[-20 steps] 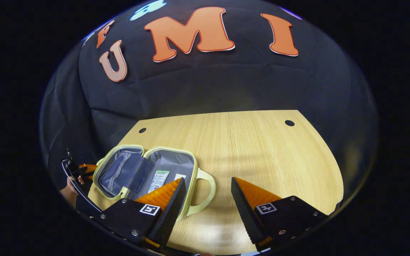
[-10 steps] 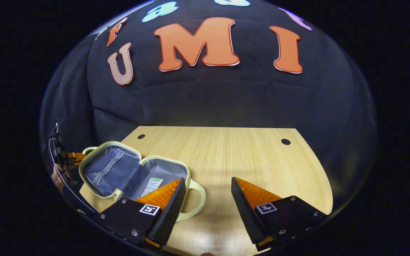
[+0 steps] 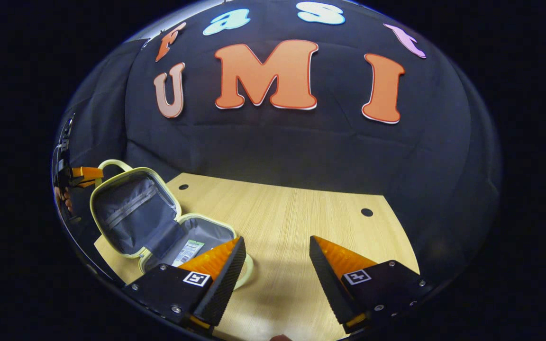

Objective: First open the suitcase, pack the skin care products into it, and then close the suitcase.

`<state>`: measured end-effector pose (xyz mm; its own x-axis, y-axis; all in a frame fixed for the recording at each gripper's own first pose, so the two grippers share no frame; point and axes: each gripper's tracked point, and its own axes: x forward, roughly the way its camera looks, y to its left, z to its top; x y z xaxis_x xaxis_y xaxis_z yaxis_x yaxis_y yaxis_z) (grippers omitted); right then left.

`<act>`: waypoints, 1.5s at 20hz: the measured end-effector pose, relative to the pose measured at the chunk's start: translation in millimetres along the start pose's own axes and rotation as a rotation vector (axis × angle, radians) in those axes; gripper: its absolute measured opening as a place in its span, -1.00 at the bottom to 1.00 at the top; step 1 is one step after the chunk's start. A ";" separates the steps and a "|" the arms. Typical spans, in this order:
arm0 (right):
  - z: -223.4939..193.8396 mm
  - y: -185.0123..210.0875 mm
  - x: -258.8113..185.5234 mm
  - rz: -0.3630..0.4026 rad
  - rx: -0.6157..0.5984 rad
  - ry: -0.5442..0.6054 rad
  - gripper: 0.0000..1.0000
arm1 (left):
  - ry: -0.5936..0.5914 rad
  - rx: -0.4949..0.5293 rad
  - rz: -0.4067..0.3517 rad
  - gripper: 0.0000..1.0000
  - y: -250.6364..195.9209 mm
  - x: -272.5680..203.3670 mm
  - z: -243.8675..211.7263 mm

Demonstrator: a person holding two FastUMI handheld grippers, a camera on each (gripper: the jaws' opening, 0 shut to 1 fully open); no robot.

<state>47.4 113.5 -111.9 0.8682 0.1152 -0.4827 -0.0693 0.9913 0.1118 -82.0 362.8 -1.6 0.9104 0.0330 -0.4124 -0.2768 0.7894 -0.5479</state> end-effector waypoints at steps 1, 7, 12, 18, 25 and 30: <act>3.7 -0.9 -2.8 0.005 -0.016 -0.018 0.73 | 0.002 0.017 -0.016 -0.84 -13.5 -2.3 -2.0; 14.4 -7.4 -8.3 0.037 -0.051 -0.073 0.76 | 0.035 -0.007 -0.166 -0.84 -103.7 -16.8 -23.4; 9.5 -23.5 -12.4 0.055 -0.038 -0.084 0.77 | 0.099 0.061 -0.229 -0.83 -171.0 -20.6 -68.9; 4.1 -53.2 -20.1 0.074 -0.006 -0.106 0.78 | 0.211 -0.146 -0.318 -0.83 -221.9 -18.6 -140.8; -15.0 -82.1 -26.4 0.096 0.028 -0.096 0.78 | 0.346 -0.004 -0.256 -0.83 -253.3 -9.0 -224.4; -29.5 -95.1 -30.7 0.115 0.031 -0.080 0.78 | 0.440 0.055 -0.184 -0.82 -250.6 -3.9 -276.9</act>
<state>12.8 17.5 -133.4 0.8921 0.2208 -0.3942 -0.1560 0.9693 0.1899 -101.3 -4.9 -64.2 0.7225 -0.3634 -0.5882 -0.0960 0.7897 -0.6059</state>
